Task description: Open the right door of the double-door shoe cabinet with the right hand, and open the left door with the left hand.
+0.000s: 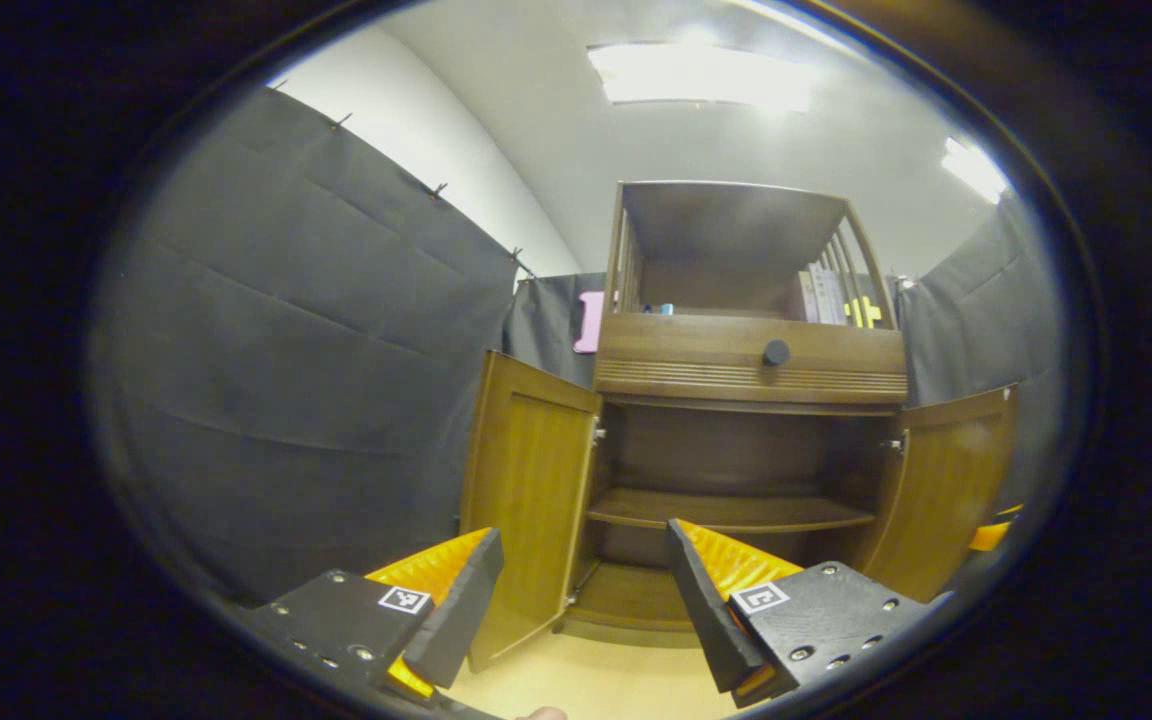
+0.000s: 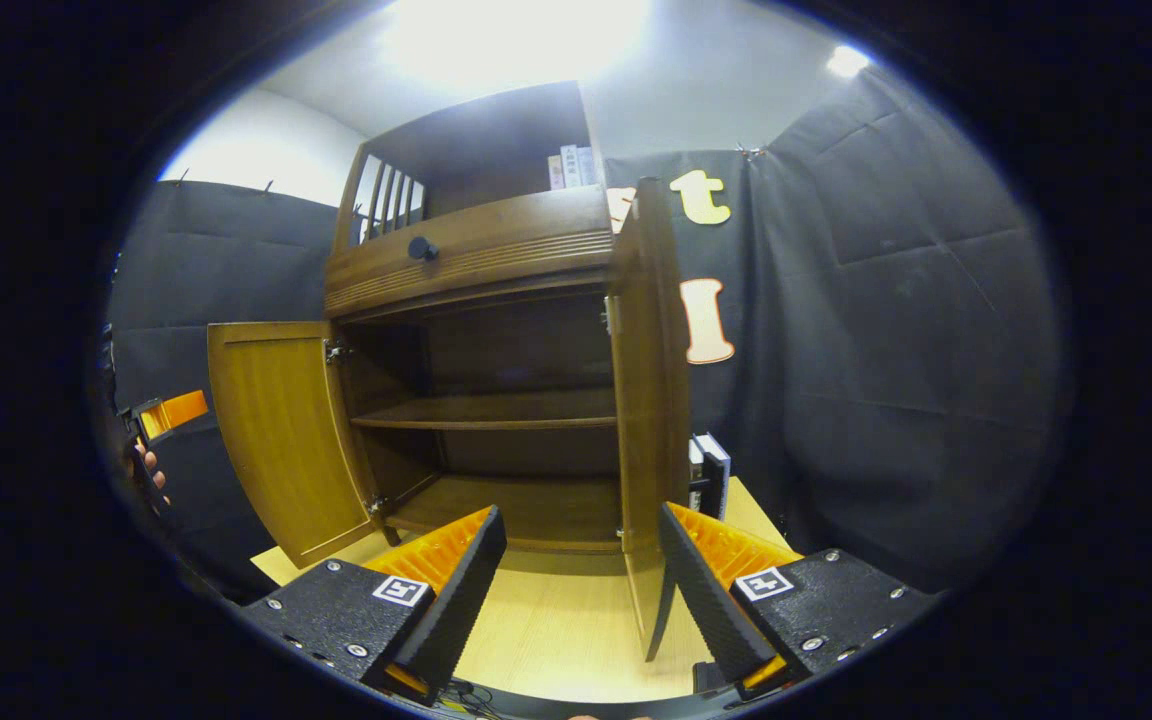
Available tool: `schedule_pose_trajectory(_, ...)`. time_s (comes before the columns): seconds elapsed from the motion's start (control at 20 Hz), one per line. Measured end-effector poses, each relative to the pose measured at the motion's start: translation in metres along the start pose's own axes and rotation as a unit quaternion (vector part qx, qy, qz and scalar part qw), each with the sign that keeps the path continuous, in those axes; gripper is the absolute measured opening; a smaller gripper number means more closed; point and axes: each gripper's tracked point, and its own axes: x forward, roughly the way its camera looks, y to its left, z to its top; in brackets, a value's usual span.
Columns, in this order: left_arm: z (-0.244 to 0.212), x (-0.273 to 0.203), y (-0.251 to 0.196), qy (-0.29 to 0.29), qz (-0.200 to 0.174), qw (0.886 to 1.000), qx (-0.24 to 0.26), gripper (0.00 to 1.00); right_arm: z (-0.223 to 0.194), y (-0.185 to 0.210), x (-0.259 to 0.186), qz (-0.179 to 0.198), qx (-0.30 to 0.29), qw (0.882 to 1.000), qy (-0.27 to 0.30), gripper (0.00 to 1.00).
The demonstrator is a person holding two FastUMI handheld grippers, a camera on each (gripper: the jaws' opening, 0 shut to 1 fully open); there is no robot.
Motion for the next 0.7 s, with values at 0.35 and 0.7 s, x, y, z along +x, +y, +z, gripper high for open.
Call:
schedule_pose_trajectory(0.35,0.010,0.002,-0.011,-0.041,0.002,0.999,0.003,0.96,-0.011,-0.025,-0.023,-0.029,0.024,0.999,-0.019,0.96)
schedule_pose_trajectory(0.7,-0.005,-0.012,-0.021,0.001,-0.004,0.999,-0.038,0.96,-0.016,-0.024,-0.023,-0.015,0.007,1.000,-0.011,0.91)
